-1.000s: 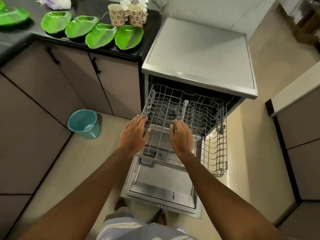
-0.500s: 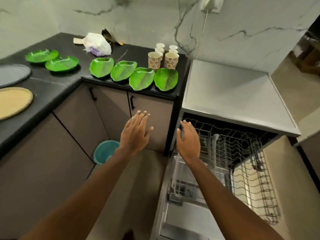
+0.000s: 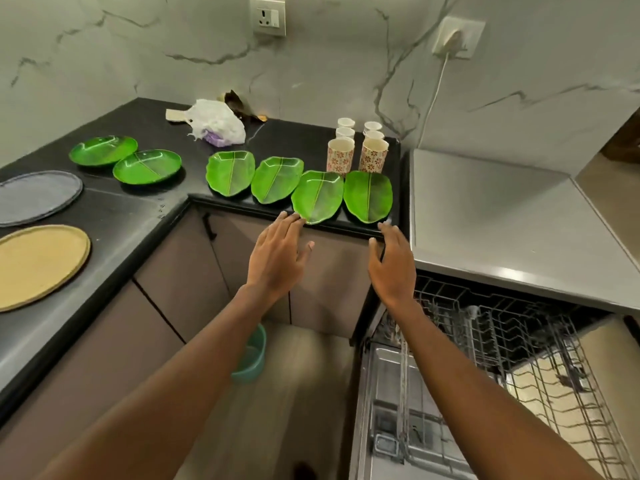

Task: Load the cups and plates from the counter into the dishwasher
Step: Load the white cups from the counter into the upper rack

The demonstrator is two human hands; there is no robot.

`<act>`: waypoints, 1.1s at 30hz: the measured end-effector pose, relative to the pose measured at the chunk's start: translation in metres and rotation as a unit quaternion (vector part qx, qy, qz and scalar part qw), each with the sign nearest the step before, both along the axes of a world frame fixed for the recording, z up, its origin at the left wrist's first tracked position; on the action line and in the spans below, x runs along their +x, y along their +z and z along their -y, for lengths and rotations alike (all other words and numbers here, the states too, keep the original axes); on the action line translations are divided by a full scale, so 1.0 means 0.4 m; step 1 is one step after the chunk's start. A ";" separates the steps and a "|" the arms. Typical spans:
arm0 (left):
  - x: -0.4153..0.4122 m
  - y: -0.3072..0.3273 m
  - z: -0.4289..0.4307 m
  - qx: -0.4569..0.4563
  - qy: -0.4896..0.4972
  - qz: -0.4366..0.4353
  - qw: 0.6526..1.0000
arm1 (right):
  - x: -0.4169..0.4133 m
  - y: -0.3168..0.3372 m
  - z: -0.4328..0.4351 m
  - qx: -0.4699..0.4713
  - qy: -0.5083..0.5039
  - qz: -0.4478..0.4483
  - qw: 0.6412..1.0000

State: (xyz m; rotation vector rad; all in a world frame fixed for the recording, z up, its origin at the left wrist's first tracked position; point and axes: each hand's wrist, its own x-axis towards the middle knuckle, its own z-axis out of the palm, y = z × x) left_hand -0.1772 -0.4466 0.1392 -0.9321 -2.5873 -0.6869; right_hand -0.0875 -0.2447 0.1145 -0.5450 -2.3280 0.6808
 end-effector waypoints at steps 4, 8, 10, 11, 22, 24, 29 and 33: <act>-0.106 -0.003 -0.043 0.006 -0.006 0.000 1.000 | -0.112 0.000 -0.026 0.008 -0.009 -0.015 1.000; -0.218 -0.010 -0.100 0.010 0.002 -0.002 1.000 | -0.234 -0.011 -0.080 0.017 -0.010 -0.028 0.999; -0.274 -0.018 -0.132 0.013 0.000 0.007 1.000 | -0.296 -0.011 -0.115 0.016 -0.014 -0.029 0.999; -0.310 -0.018 -0.155 0.007 -0.004 0.011 1.000 | -0.332 -0.007 -0.136 0.012 -0.014 -0.028 0.999; -0.587 -0.011 -0.378 0.012 -0.004 0.027 1.000 | -0.606 0.022 -0.341 -0.027 -0.015 -0.011 0.999; -0.631 -0.010 -0.415 0.020 -0.002 0.041 0.999 | -0.645 0.022 -0.371 -0.038 -0.021 -0.006 0.999; -0.723 -0.030 -0.500 0.035 -0.012 0.069 0.997 | -0.723 0.011 -0.432 -0.047 -0.030 0.025 0.998; -0.804 -0.056 -0.561 0.031 -0.016 0.097 0.995 | -0.790 -0.004 -0.479 -0.062 -0.058 0.034 0.996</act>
